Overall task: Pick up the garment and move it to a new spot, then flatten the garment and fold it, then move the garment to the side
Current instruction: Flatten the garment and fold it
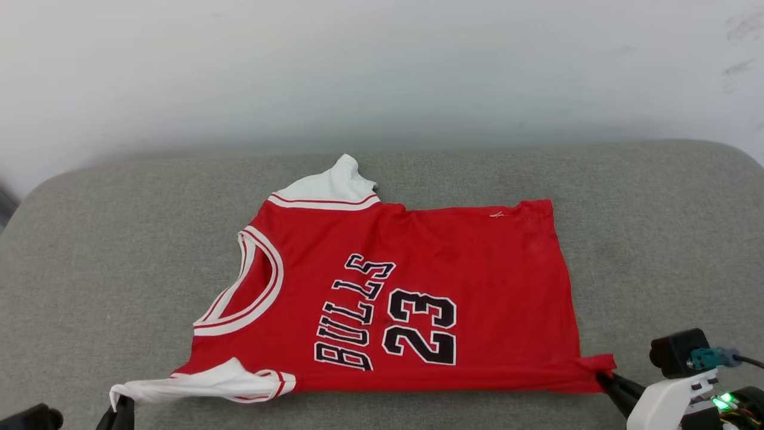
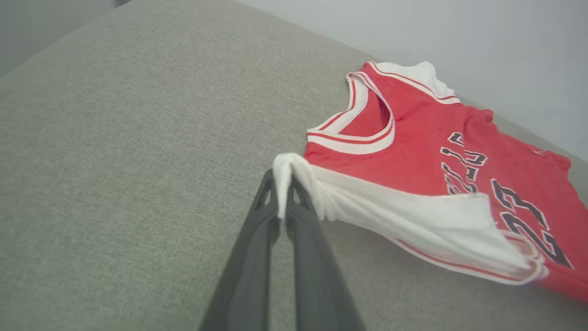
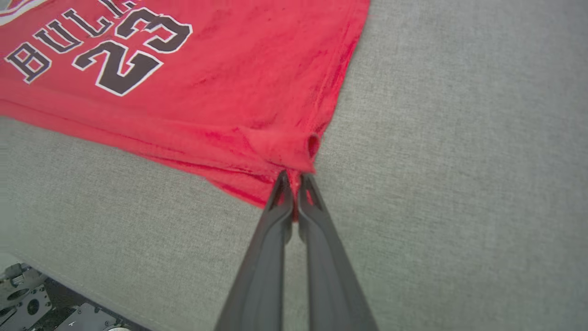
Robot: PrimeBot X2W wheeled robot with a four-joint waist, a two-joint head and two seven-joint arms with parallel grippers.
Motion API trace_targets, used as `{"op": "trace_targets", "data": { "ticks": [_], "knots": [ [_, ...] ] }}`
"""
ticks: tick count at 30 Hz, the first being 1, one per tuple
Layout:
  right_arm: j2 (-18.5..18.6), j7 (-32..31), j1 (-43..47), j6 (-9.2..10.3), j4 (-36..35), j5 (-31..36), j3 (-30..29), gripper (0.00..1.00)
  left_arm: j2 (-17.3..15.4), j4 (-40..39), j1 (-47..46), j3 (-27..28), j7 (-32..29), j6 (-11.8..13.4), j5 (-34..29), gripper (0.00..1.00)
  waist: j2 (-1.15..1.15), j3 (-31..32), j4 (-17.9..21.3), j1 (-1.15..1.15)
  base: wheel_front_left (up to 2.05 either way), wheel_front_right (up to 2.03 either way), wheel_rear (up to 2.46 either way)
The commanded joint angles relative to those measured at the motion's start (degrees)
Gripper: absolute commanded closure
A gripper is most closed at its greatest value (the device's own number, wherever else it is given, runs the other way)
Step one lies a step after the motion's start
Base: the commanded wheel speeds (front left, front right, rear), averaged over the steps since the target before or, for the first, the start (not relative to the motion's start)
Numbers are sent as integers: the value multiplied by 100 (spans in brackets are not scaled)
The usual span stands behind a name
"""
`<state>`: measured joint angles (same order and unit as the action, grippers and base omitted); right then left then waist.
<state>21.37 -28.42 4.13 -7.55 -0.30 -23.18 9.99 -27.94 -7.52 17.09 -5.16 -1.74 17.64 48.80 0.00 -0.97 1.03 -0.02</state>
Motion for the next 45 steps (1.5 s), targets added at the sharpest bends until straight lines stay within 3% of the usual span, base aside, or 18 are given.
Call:
{"op": "trace_targets", "data": {
  "ticks": [1,4,8,18,25,26,27,28,29,30,38,45],
  "knots": [
    [-15,-77,26,12,-160,30,-132,100,-73,-112,6,63,-14,64,-14,100,0,-36,-1,2,0,0,0],
    [-189,-341,81,11,-499,111,-291,100,-96,-367,-161,-49,-125,75,-56,100,0,-126,12,2,0,0,0],
    [-378,-501,-344,10,-517,186,-325,100,-90,-230,-800,-293,-294,-89,-106,100,0,-376,28,2,0,0,0],
    [-498,-273,-1641,8,465,111,-67,100,171,1018,-2614,-693,-253,-708,-149,100,0,-1317,28,2,0,0,0],
    [-488,-28,-2195,8,1363,20,338,100,345,2027,-3234,-1037,-547,-1055,-64,100,0,-1704,18,2,0,0,0],
    [-502,16,-2217,8,1497,0,396,89,392,2150,-3284,-1047,-552,-1092,-44,100,0,-1727,21,2,0,0,0],
    [-510,76,-2225,9,1633,-18,454,68,433,2259,-3330,-1059,-529,-1129,-20,82,0,-1743,26,2,0,0,0],
    [-527,118,-2214,9,1754,-74,495,50,469,2370,-3345,-1078,-532,-1166,6,56,0,-1750,30,2,0,0,0],
    [-539,173,-2219,10,1860,-113,525,8,501,2463,-3343,-1100,-518,-1202,25,6,0,-1752,35,2,0,0,0],
    [-540,266,-2246,10,1924,-129,553,0,521,2550,-3354,-1103,-488,-1226,24,0,0,-1754,42,2,0,0,0],
    [-561,1407,-2139,9,1923,-148,489,0,447,2837,-3207,-960,-247,-1309,116,0,0,-1343,111,2,0,0,0],
    [-758,2370,-1687,8,1534,143,22,0,53,2235,-2897,-912,-605,-1209,143,0,0,-709,175,2,0,0,0]
  ]
}}
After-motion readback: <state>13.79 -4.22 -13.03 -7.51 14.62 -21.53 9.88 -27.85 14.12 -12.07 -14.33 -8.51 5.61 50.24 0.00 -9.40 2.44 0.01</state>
